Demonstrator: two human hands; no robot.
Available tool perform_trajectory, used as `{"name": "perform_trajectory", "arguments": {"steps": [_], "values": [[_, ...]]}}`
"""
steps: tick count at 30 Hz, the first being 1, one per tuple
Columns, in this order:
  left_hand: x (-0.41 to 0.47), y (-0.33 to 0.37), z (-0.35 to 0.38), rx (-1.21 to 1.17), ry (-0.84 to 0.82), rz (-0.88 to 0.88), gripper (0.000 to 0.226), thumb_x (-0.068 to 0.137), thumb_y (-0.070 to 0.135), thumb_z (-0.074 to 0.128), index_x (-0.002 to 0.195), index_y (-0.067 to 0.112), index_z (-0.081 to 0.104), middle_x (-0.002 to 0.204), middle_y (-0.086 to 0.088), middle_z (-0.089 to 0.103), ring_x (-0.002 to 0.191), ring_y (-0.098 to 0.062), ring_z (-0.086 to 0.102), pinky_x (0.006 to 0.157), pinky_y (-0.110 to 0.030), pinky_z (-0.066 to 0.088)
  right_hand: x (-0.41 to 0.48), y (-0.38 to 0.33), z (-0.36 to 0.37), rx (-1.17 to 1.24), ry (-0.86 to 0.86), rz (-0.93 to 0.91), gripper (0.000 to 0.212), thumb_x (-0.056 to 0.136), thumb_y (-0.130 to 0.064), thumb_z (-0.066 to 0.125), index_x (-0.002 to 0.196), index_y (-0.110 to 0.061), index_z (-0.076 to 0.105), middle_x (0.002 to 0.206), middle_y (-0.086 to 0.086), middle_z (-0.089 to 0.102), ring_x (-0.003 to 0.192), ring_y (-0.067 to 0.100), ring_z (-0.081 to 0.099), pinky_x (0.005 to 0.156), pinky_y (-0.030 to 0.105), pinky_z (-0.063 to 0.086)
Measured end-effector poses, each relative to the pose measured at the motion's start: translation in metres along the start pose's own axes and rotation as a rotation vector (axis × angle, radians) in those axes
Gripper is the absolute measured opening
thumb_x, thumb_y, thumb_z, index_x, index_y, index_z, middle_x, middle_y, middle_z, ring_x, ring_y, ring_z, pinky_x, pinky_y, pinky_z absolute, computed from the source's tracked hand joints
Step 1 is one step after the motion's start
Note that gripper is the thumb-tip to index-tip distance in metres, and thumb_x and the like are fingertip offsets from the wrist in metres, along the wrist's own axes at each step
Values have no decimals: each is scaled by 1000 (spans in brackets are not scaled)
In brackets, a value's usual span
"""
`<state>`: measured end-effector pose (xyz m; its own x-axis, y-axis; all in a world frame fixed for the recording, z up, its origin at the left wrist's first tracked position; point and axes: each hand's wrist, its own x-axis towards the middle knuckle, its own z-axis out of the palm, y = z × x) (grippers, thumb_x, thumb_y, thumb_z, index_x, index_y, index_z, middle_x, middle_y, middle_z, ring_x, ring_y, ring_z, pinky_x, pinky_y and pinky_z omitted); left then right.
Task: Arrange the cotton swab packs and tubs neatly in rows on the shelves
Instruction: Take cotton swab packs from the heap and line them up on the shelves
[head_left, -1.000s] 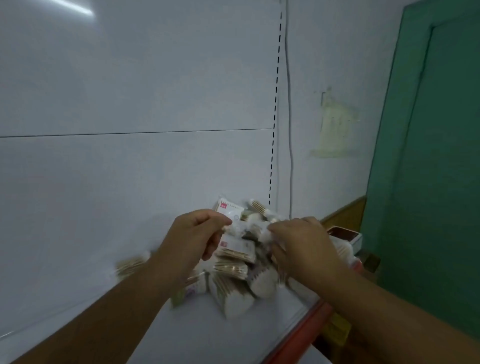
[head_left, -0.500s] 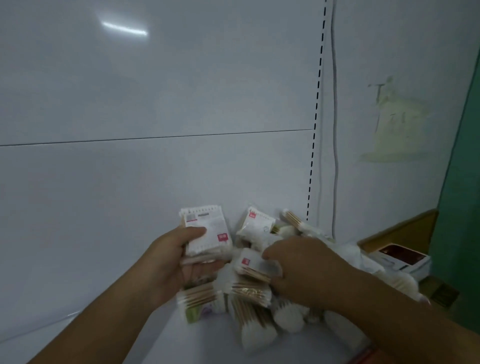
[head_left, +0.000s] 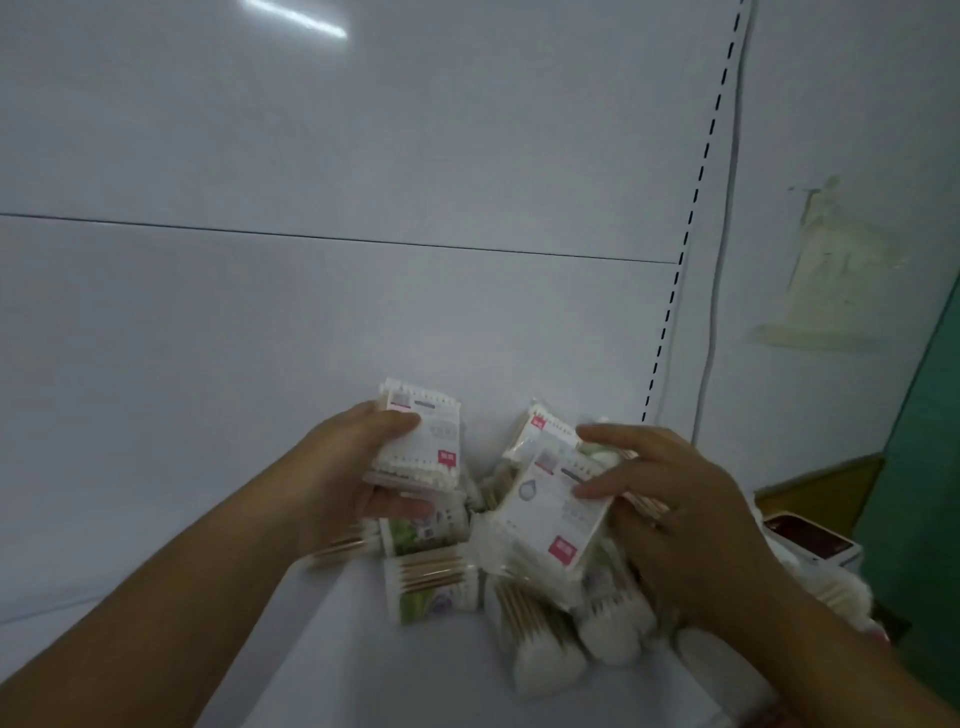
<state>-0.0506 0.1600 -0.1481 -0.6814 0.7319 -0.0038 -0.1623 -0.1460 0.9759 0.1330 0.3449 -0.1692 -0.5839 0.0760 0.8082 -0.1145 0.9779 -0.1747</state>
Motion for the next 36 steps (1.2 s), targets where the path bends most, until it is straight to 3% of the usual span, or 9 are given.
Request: {"name": "perform_trajectory", "arguments": {"steps": [5, 12, 17, 20, 23, 28, 32, 34, 36], "values": [[-9, -4, 8, 71, -294, -20, 50, 78, 26, 72, 125, 16, 56, 113, -15, 70, 92, -31, 71, 65, -38, 60, 21, -18, 24, 178, 107, -11, 20, 81, -14, 63, 84, -32, 72, 111, -19, 61, 101, 3, 59, 79, 20, 54], [-7, -12, 10, -26, -326, 51, 57, 73, 19, 72, 127, 15, 56, 117, -16, 68, 99, -34, 69, 74, -44, 59, 29, -29, 35, 342, 273, 141, 34, 77, -3, 54, 84, -33, 69, 100, -21, 61, 90, -8, 60, 56, 15, 51], [-8, -15, 19, 87, -253, 194, 59, 65, -10, 69, 120, 10, 58, 107, -20, 71, 93, -37, 70, 70, -46, 60, 15, -30, 33, 232, 99, 201, 34, 83, -20, 50, 108, -30, 71, 120, -23, 55, 102, -16, 54, 79, 13, 54], [-6, -14, 16, 73, -102, 257, 68, 60, -17, 73, 122, 2, 53, 104, -22, 70, 89, -39, 70, 64, -42, 59, 3, -43, 24, 149, -95, 303, 50, 82, -44, 44, 132, -44, 46, 111, -31, 50, 103, -7, 53, 91, 23, 49], [-6, -9, 9, 45, -44, 251, 67, 56, -7, 71, 121, -2, 55, 105, -26, 69, 85, -39, 71, 63, -39, 57, -9, -44, 32, -47, -340, 344, 54, 85, -49, 51, 135, -35, 34, 119, -18, 45, 114, 7, 49, 91, 25, 42], [-28, -1, -1, 90, 45, 301, 62, 62, -5, 68, 123, -1, 57, 109, -27, 68, 92, -41, 69, 65, -37, 58, -22, -32, 54, -247, -514, 175, 74, 69, -61, 4, 108, -23, 55, 111, -1, 57, 106, 20, 54, 85, 34, 44], [-63, -2, -11, 133, 161, 334, 58, 63, -6, 68, 120, 4, 59, 107, -24, 70, 93, -41, 69, 66, -39, 58, -21, -30, 51, -255, -476, 121, 37, 92, -44, 31, 112, -25, 54, 113, -5, 59, 95, 12, 53, 83, 26, 45], [-85, -5, -18, 124, 237, 328, 61, 63, -5, 69, 122, 7, 57, 108, -22, 70, 94, -42, 69, 68, -42, 59, -9, -36, 45, -198, -292, 86, 14, 94, -23, 49, 86, -26, 60, 84, -9, 63, 70, 7, 47, 59, 13, 36], [-107, -8, -26, 98, 319, 336, 62, 64, -4, 70, 123, 7, 56, 109, -21, 70, 95, -42, 69, 69, -42, 59, 4, -47, 30, -44, -196, 266, 29, 91, -17, 53, 64, -24, 48, 58, -9, 51, 53, 8, 43, 49, 16, 27]]}}
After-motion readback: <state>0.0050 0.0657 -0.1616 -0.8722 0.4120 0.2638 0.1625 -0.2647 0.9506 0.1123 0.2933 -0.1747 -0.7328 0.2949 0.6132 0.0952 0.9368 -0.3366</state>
